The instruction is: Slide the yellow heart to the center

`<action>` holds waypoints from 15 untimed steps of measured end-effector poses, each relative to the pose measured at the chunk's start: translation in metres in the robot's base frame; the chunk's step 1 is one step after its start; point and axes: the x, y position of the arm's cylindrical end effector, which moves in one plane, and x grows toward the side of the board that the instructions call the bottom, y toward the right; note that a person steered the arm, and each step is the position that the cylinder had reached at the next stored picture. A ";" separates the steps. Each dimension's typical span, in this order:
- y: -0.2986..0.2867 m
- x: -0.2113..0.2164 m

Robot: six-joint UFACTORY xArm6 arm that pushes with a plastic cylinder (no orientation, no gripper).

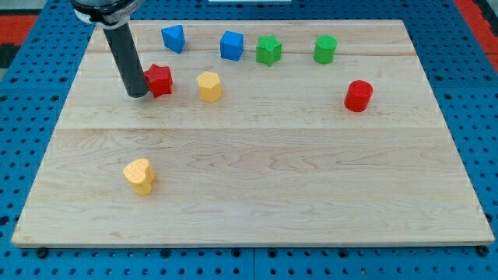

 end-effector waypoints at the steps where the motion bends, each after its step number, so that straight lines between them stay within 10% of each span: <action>1: 0.010 0.003; 3: -0.088 0.065; 5: -0.029 0.157; 15: 0.170 0.131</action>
